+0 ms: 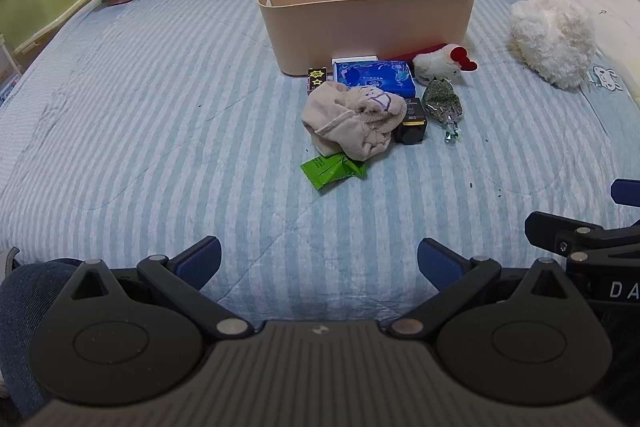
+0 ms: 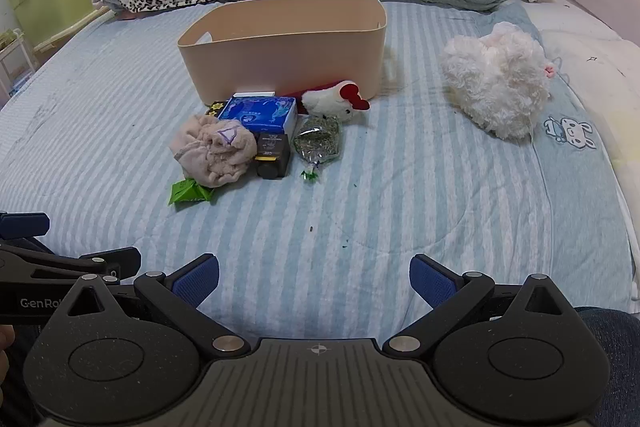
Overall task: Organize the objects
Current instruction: 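Move both tools toward the pile of items in front of the basket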
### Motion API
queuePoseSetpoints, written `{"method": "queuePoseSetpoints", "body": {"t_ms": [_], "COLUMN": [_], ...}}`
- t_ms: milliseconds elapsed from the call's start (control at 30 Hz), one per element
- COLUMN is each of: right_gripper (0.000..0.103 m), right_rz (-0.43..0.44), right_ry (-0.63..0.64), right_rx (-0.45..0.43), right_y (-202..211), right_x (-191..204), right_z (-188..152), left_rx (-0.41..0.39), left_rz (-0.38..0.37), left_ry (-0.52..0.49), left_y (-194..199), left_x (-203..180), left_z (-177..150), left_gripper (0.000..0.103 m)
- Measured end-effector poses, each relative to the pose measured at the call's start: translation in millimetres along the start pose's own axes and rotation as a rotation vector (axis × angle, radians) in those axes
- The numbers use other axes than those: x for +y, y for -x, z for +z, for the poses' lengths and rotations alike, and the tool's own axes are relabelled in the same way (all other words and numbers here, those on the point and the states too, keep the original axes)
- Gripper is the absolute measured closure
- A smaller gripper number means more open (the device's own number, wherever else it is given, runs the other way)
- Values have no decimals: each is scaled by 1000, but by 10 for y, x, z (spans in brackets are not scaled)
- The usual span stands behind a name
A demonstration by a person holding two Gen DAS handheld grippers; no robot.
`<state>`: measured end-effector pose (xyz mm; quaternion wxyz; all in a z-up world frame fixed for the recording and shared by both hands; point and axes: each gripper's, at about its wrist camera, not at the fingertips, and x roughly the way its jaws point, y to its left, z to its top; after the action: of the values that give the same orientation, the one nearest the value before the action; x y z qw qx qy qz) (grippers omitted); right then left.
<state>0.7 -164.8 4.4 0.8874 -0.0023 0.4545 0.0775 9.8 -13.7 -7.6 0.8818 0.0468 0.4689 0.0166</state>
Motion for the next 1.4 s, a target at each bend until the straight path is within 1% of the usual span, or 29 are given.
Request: {"method": "queuePoseSetpoints", "body": {"t_ms": [267,567,1033,1400], "right_gripper": [0,0,0,1], "right_rz": [-2,-8,-12,-11], "right_ry": [3,-4,-15,-26], "right_rx": [8,19,50,89], "right_y": [-56,-126,-378,-798], "right_x": [-15,-35,-144,-212], "right_z": [25,96,396,699], "left_rx": [0,14,44,67], "left_rz": [2,-5,-18,-39], "left_ry": [2,6,13,27], "left_y": [-2,-112,-381,-793], "left_x": [-3,18,41,94], "left_z": [-3,103,442,747], "left_gripper": [0,0,0,0]}}
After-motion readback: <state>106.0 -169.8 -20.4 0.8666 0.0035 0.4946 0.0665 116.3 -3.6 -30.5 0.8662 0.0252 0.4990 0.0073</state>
